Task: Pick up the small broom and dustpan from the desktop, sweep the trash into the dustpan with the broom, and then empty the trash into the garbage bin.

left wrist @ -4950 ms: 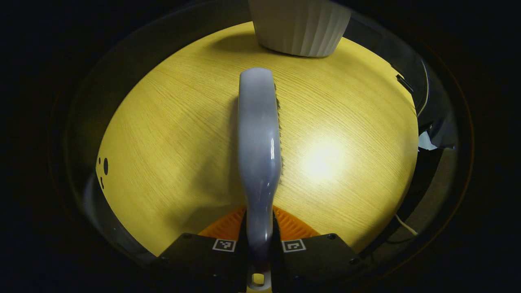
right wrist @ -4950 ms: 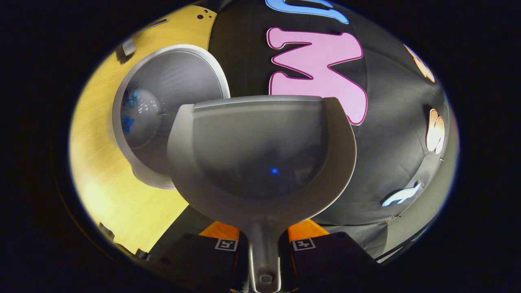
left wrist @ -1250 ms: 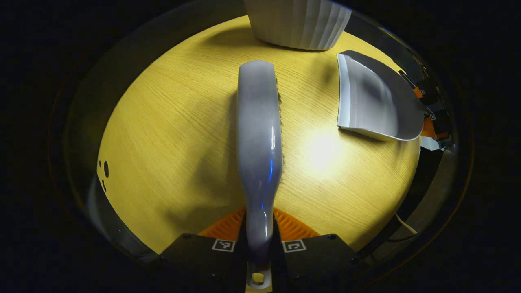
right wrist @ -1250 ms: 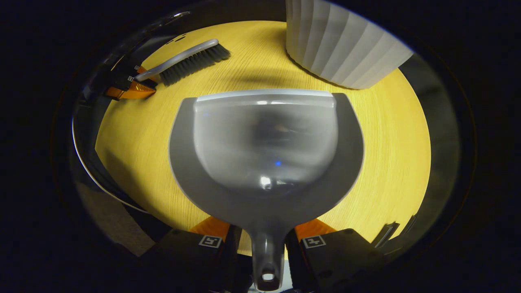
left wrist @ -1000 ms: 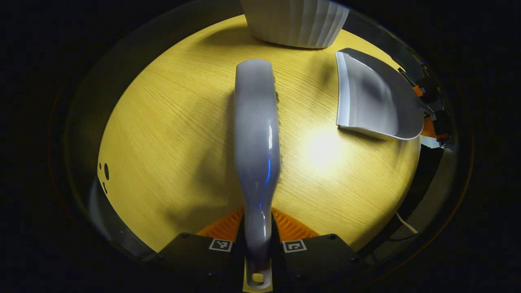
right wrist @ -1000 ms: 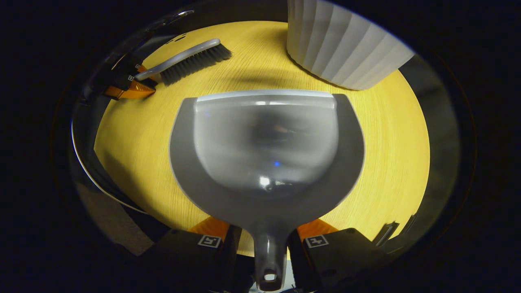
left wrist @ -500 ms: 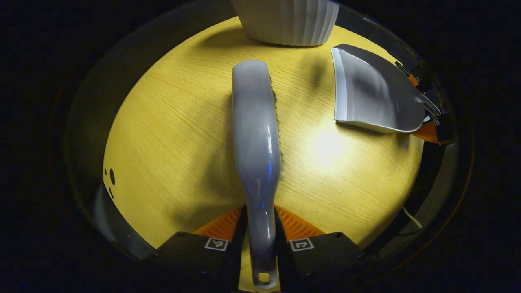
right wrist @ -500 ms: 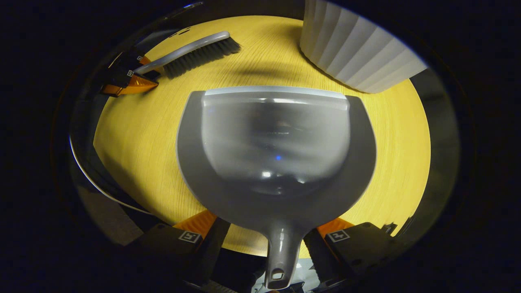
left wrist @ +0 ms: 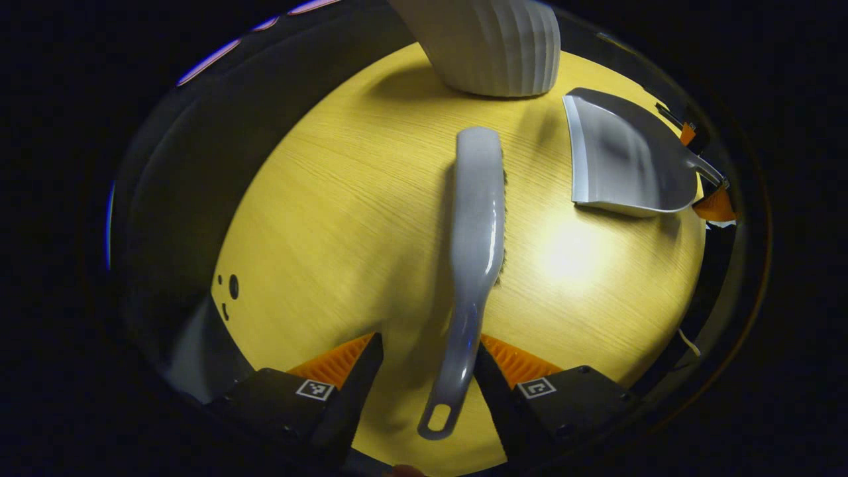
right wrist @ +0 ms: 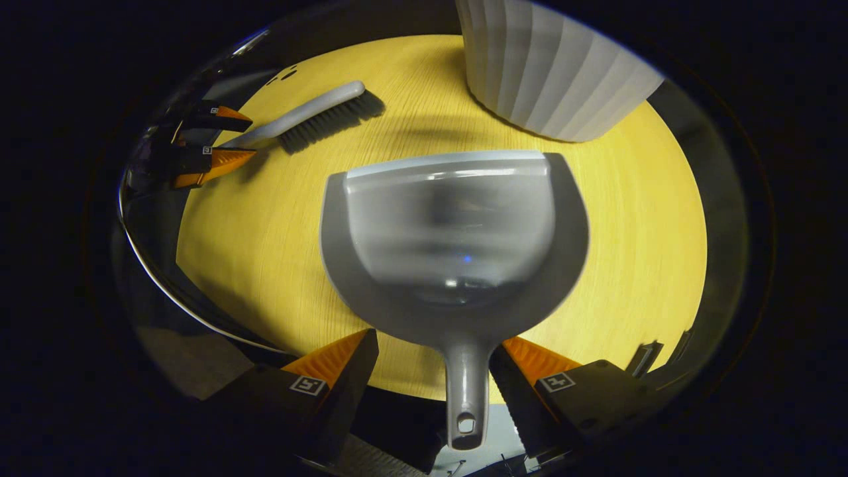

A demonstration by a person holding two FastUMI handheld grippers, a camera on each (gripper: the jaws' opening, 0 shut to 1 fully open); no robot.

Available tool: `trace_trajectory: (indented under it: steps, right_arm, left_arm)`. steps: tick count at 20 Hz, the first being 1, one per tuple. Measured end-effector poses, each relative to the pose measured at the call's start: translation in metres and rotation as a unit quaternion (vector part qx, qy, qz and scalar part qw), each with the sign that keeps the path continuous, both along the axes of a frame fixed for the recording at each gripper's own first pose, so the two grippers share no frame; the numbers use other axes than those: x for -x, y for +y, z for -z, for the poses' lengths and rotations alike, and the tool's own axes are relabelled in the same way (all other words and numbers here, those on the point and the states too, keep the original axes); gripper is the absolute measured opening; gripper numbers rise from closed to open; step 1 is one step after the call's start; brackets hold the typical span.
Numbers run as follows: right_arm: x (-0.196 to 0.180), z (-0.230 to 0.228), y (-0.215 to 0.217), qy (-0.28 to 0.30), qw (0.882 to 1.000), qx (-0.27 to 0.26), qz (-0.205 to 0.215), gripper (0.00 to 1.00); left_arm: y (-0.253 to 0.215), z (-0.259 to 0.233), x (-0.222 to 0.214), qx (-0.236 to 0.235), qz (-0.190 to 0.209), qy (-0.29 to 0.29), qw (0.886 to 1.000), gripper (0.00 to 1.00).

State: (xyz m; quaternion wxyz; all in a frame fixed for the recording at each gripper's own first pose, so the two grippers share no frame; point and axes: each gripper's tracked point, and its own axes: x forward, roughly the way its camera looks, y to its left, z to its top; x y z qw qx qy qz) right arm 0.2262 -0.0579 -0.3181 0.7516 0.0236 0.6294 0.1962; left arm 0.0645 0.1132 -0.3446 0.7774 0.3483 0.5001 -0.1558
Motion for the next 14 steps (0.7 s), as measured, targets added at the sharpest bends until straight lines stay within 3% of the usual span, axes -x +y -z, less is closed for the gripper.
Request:
trace_trajectory:
  steps: [4, 8, 14]
  right_arm:
    - [-0.006, -0.034, -0.013, -0.021, 1.0, -0.008, 0.009, 1.0]
    - [-0.017, -0.075, -0.022, -0.069, 0.997, -0.006, 0.017, 1.0]
    - [-0.042, -0.134, 0.001, -0.143, 0.987, -0.053, 0.054, 1.0]
  left_arm:
    - [-0.015, -0.041, 0.001, 0.029, -0.005, -0.062, 0.998, 0.92]
    - [-0.035, -0.086, 0.002, 0.083, -0.03, -0.118, 0.989, 0.93]
    - [-0.063, -0.149, 0.006, 0.19, -0.074, -0.202, 0.958, 0.94]
